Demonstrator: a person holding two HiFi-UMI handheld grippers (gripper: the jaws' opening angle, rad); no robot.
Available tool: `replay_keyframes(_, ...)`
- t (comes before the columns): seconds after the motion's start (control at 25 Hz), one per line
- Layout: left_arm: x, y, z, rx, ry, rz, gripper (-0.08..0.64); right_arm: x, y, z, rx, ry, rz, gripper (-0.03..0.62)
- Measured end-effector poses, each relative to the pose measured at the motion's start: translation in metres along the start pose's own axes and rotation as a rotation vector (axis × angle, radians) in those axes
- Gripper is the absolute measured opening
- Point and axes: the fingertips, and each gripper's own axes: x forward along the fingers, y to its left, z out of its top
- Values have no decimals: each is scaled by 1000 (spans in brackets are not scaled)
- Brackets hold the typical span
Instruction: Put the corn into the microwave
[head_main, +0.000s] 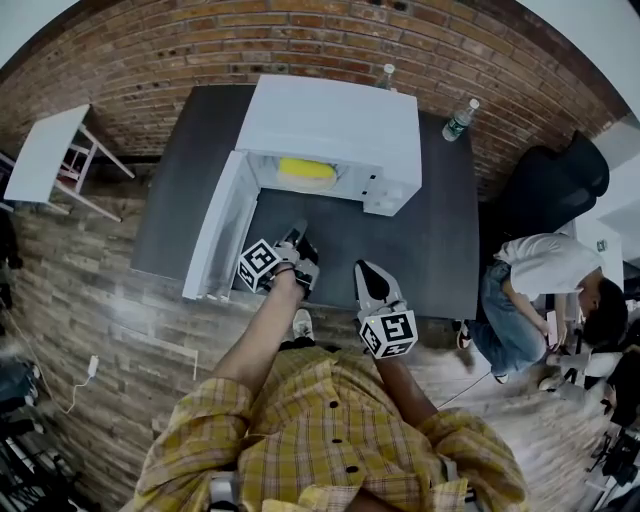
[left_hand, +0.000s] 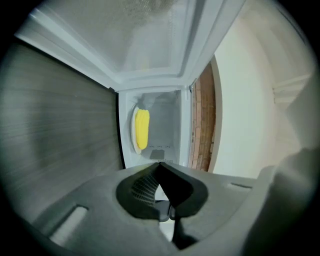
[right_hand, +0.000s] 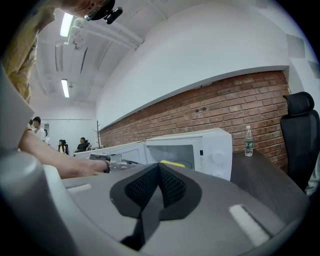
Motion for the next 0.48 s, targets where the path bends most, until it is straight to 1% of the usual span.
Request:
replay_keyframes(0.2, -28, -26, -21, 70, 39, -69, -2, -11, 9, 1, -2, -4, 15, 3)
replay_keyframes(0.36, -49, -44, -34, 172, 58, -105, -2, -21, 16, 1, 5, -7, 24, 3)
replay_keyframes(0.48, -63, -55, -44, 276, 75, -126, -2, -28, 20, 0, 11, -10, 33, 3)
